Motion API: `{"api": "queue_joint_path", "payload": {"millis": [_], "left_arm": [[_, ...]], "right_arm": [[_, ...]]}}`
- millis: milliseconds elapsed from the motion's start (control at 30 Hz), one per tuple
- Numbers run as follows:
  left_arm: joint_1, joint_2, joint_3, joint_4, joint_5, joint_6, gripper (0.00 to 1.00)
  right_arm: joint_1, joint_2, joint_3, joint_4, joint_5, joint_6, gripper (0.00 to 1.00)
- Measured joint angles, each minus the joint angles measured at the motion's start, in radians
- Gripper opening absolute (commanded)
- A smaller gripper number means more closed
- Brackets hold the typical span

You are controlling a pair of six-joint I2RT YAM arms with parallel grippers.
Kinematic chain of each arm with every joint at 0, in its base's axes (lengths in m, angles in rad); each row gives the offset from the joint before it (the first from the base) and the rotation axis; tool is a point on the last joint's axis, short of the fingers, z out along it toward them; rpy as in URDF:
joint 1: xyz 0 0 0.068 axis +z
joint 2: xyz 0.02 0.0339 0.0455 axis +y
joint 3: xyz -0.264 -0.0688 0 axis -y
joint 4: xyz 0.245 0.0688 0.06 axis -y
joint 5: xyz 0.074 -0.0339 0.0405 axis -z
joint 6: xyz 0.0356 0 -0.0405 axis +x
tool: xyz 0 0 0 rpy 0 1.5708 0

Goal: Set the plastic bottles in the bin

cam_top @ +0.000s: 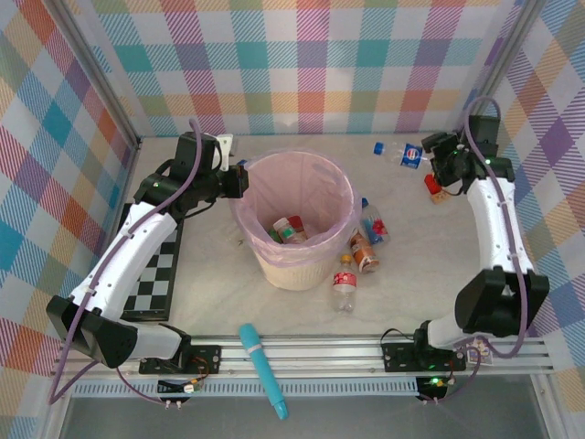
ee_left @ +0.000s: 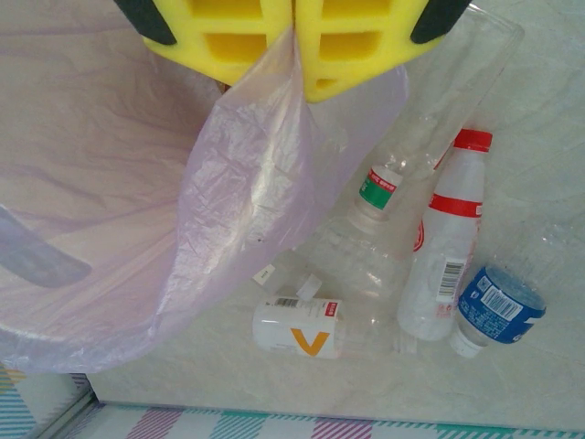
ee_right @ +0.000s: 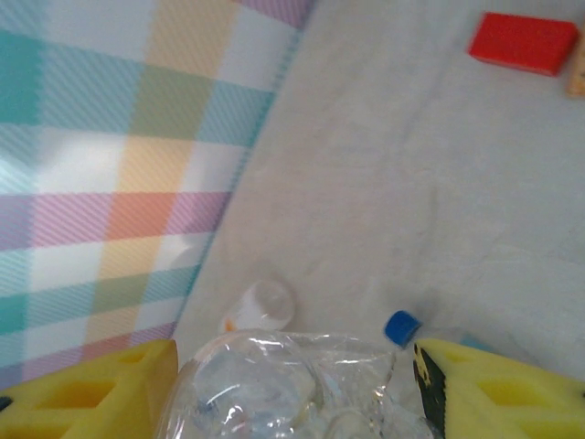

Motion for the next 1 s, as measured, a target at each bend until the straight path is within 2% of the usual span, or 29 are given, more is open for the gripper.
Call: {"api": "queue_joint_path", "payload": {"millis": [100,200,467,567,667,833,1000], "left_arm": [[0.0,0.0,0.0,0.0,0.0,0.0,0.0],[0.0,0.0,0.0,0.001,0.0,-0.001,0.0],[0.0,0.0,-0.001,0.002,0.0,-0.008,0.0],[0.0,-0.001,-0.001,0.002,0.0,-0.009,0.0],[0.0,-0.003,-0.001,-0.001,-0.003,-0.011,0.0],[0.0,-0.007,-0.003,-0.002,-0.008,-0.012,0.0],[0.0,-0.007,-0.003,-0.003,-0.008,-0.013,0.0]], "right_arm": [[0.031,-0.049,0.079,-0.042,-0.005,-0.046,0.59],[0.131,-0.064,0.177,-0.085,0.003,-0.097,0.59],[0.576,-0.002,0.339,-0.163,0.145,-0.256,0.6],[0.721,0.053,0.344,-0.185,0.227,-0.314,0.59],[0.822,0.114,0.346,-0.202,0.307,-0.365,0.6],[0.899,0.192,0.346,-0.218,0.369,-0.406,0.6],[0.924,0.22,0.308,-0.191,0.381,-0.423,0.67]]}}
